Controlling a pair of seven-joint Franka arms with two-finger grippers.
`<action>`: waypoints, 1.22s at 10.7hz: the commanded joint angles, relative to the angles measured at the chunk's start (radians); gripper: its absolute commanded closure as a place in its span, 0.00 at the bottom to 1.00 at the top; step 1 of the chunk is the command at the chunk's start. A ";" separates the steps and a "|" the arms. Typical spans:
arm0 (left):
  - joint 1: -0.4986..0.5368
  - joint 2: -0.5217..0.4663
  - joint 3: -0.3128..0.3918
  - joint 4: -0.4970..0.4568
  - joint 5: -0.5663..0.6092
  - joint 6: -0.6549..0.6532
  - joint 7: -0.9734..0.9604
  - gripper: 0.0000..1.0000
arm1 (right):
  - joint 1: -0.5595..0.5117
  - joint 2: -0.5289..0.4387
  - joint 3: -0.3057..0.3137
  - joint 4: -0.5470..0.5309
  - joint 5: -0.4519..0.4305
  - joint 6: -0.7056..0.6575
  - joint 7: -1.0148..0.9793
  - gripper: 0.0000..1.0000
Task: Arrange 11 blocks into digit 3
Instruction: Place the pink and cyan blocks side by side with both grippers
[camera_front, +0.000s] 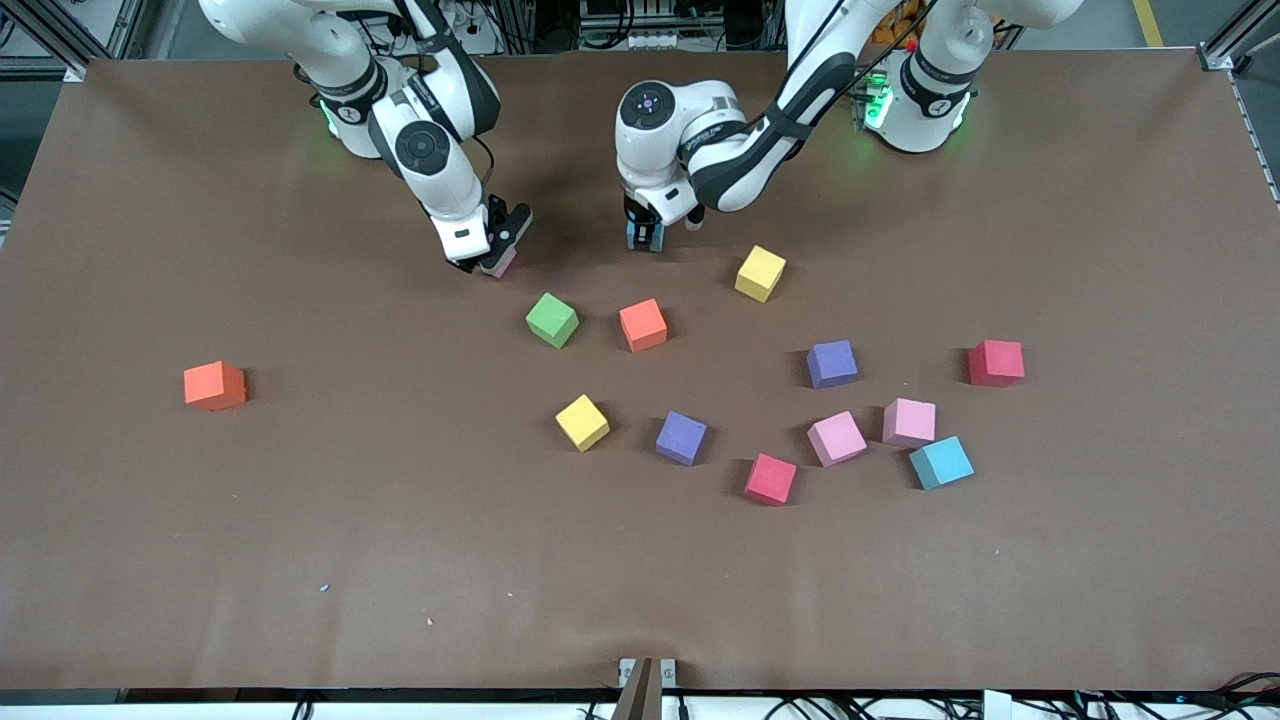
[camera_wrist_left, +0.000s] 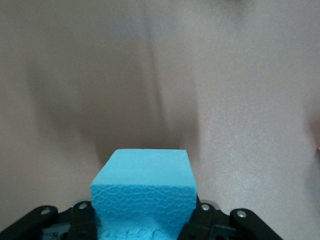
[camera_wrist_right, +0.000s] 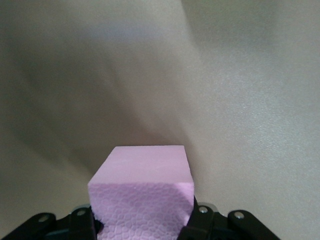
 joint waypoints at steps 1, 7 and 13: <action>-0.001 0.002 0.017 -0.005 0.010 0.022 -0.102 1.00 | 0.027 -0.011 0.002 -0.006 0.034 -0.014 -0.046 1.00; -0.015 0.032 0.048 0.007 0.053 0.022 -0.153 0.00 | 0.058 -0.049 0.002 -0.003 0.029 -0.049 -0.189 1.00; -0.008 -0.105 0.037 0.033 0.048 -0.126 -0.181 0.00 | 0.155 -0.078 0.005 0.064 0.021 -0.051 -0.333 1.00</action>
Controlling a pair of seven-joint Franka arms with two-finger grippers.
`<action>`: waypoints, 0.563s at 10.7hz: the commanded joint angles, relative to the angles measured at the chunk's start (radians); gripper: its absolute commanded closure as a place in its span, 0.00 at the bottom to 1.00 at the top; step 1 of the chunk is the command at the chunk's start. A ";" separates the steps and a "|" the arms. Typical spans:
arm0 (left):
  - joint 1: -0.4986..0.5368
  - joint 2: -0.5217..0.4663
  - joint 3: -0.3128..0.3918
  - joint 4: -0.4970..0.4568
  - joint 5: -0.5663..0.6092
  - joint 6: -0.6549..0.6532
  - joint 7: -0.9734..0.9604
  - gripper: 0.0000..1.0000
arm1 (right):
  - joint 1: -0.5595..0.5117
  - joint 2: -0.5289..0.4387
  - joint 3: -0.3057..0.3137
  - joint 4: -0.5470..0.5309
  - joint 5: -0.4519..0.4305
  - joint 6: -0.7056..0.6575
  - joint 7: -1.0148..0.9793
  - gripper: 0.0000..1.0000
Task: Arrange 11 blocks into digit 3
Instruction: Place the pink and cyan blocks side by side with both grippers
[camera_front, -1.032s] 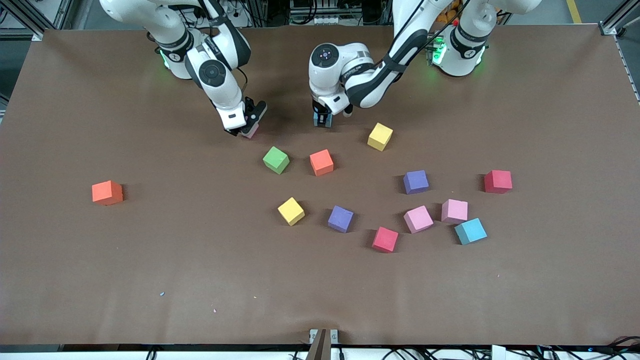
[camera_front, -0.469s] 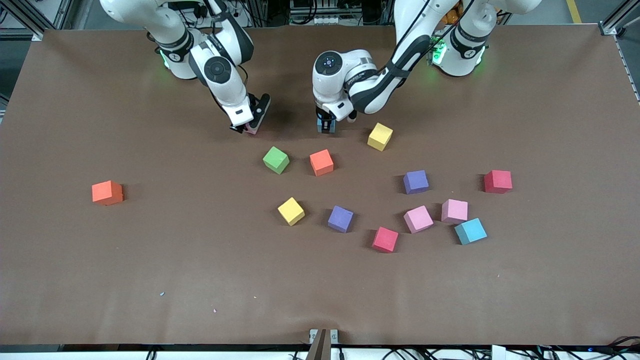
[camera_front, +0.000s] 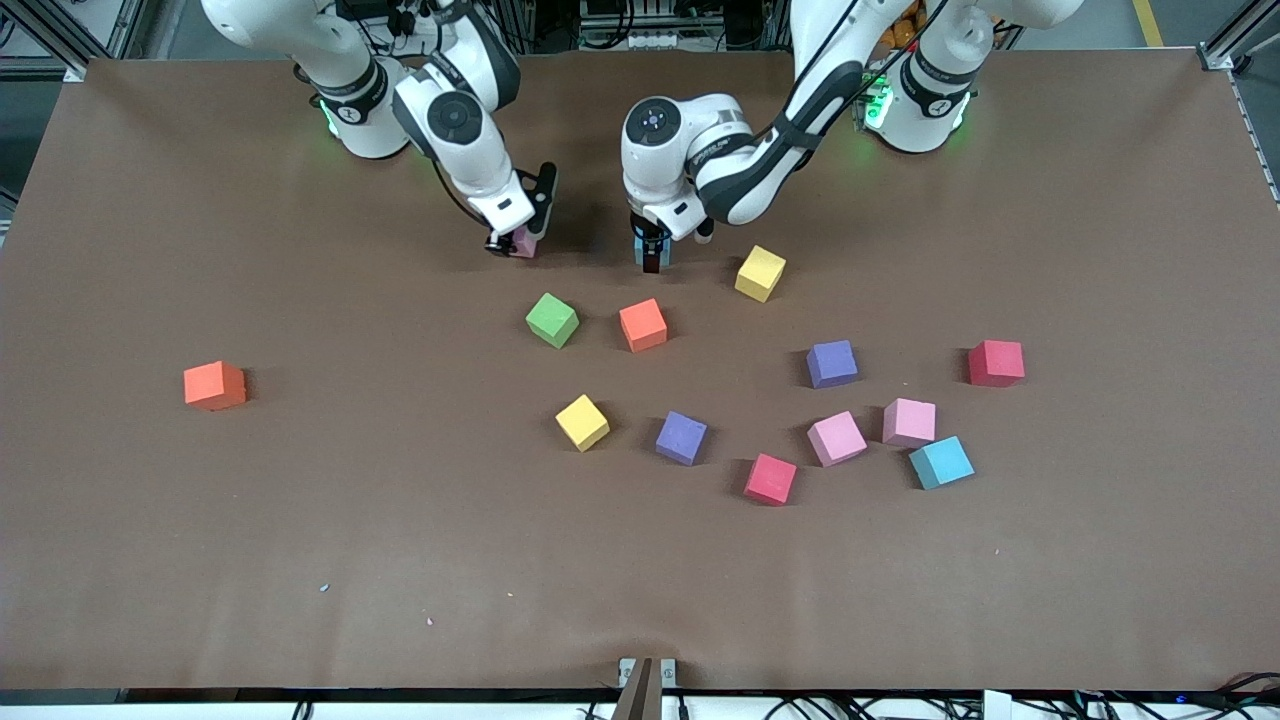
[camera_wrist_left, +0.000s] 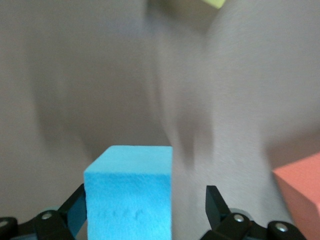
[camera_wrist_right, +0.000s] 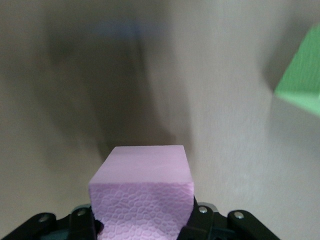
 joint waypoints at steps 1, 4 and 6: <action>-0.008 -0.087 -0.007 0.026 0.033 -0.106 -0.155 0.00 | 0.028 -0.030 0.003 0.042 0.020 -0.018 -0.073 1.00; 0.006 -0.117 -0.030 0.083 0.032 -0.212 -0.149 0.00 | 0.080 -0.004 0.005 0.081 0.017 -0.017 -0.070 1.00; 0.022 -0.155 -0.030 0.070 0.032 -0.244 -0.089 0.00 | 0.082 -0.003 0.005 0.082 0.017 -0.017 -0.065 1.00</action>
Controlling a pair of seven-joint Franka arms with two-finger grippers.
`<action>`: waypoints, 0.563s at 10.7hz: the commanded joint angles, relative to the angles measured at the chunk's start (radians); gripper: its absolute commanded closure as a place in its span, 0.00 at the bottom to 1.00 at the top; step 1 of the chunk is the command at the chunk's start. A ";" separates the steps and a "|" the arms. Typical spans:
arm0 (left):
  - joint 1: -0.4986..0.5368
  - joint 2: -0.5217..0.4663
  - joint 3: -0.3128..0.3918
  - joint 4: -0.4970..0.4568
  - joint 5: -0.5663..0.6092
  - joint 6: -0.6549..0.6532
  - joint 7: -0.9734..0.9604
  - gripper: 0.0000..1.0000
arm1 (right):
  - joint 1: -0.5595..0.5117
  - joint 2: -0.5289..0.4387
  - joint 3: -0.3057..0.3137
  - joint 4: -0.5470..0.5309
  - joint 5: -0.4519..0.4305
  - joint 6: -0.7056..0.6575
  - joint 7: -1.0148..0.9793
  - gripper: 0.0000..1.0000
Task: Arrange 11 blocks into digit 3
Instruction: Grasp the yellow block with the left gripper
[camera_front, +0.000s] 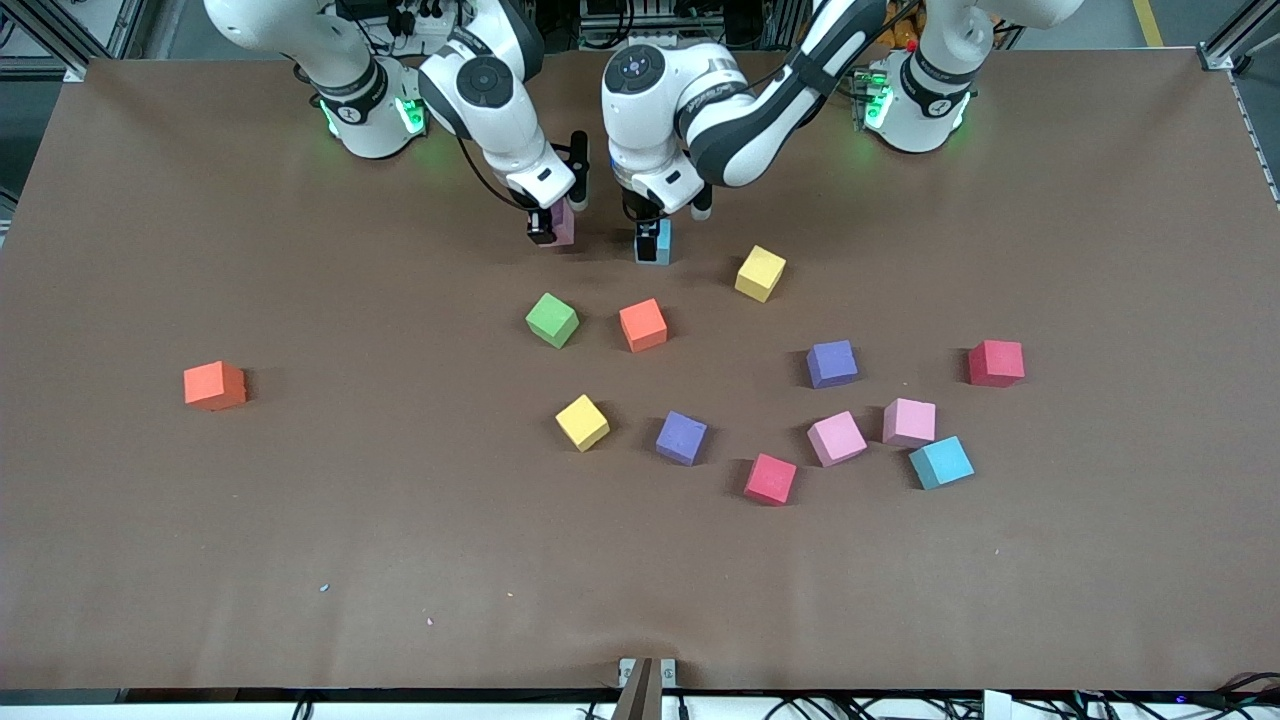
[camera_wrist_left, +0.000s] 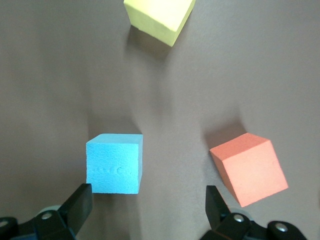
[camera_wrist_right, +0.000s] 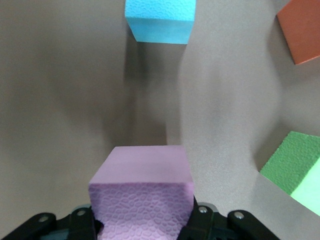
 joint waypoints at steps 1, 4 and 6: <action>0.045 -0.047 -0.016 -0.027 0.032 -0.045 -0.026 0.00 | 0.006 0.007 -0.002 0.014 0.017 -0.010 -0.020 1.00; 0.205 -0.059 -0.094 -0.074 0.026 -0.042 0.254 0.00 | 0.010 0.020 -0.002 0.023 0.017 -0.010 -0.014 1.00; 0.415 -0.057 -0.235 -0.107 0.026 -0.039 0.419 0.00 | 0.039 0.077 -0.002 0.072 0.017 -0.010 0.024 1.00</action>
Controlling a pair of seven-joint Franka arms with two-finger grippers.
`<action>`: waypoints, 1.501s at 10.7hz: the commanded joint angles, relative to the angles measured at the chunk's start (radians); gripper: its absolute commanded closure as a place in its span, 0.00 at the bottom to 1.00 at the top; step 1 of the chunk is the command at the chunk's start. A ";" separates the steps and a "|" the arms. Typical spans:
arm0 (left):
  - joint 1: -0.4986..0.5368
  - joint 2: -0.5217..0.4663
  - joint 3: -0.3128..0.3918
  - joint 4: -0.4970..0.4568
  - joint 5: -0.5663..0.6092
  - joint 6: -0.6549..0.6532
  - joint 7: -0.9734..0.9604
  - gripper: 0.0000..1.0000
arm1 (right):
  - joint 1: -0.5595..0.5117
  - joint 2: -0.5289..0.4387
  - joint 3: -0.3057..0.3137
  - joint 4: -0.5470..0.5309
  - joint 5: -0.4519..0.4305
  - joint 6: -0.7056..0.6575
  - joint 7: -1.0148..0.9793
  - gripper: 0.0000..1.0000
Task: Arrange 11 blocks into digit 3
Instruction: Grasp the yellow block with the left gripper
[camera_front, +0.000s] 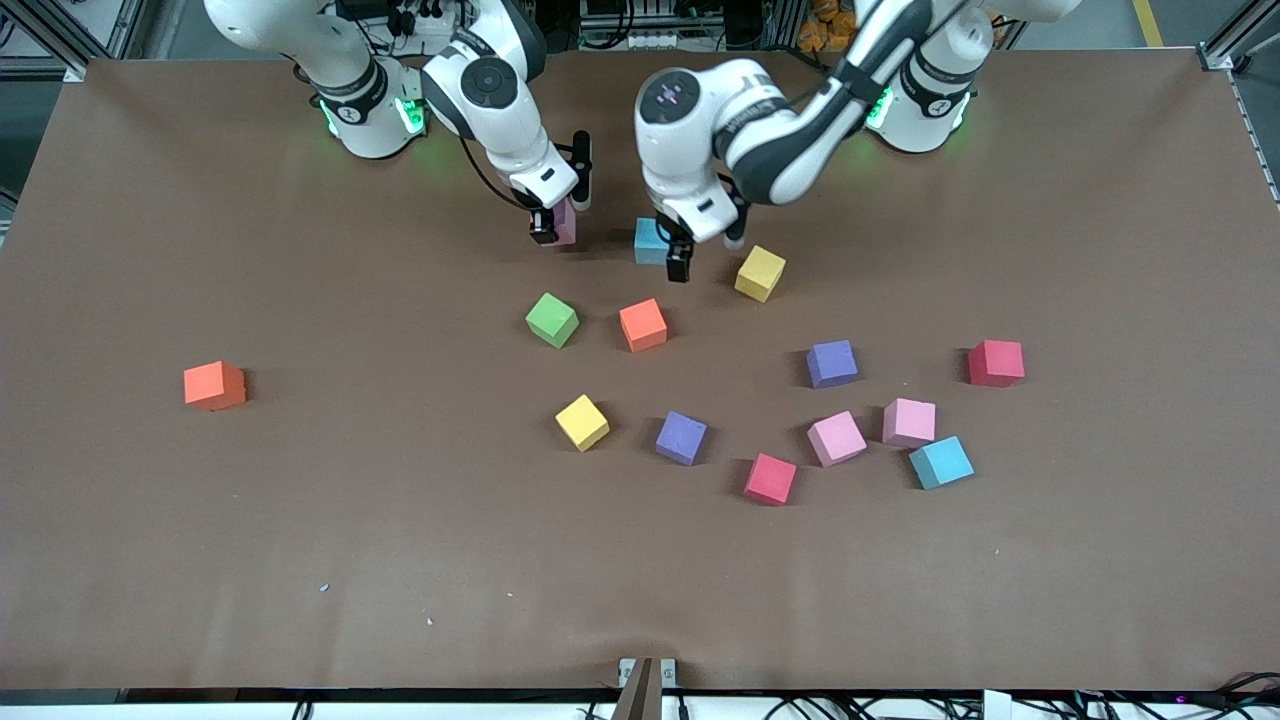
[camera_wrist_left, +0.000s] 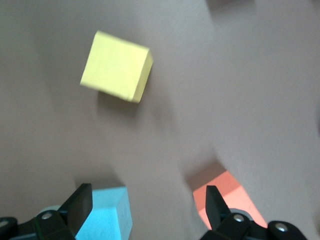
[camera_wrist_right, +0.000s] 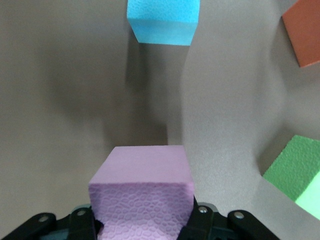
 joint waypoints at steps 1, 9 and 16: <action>0.238 -0.027 -0.167 -0.062 0.016 -0.001 0.149 0.00 | 0.039 0.083 -0.002 0.088 0.017 -0.010 0.038 1.00; 0.640 -0.021 -0.440 -0.267 0.017 0.094 0.454 0.00 | 0.065 0.234 -0.004 0.380 -0.104 -0.252 0.231 1.00; 0.653 -0.018 -0.420 -0.430 0.077 0.311 0.386 0.00 | 0.105 0.331 -0.002 0.457 -0.186 -0.251 0.383 1.00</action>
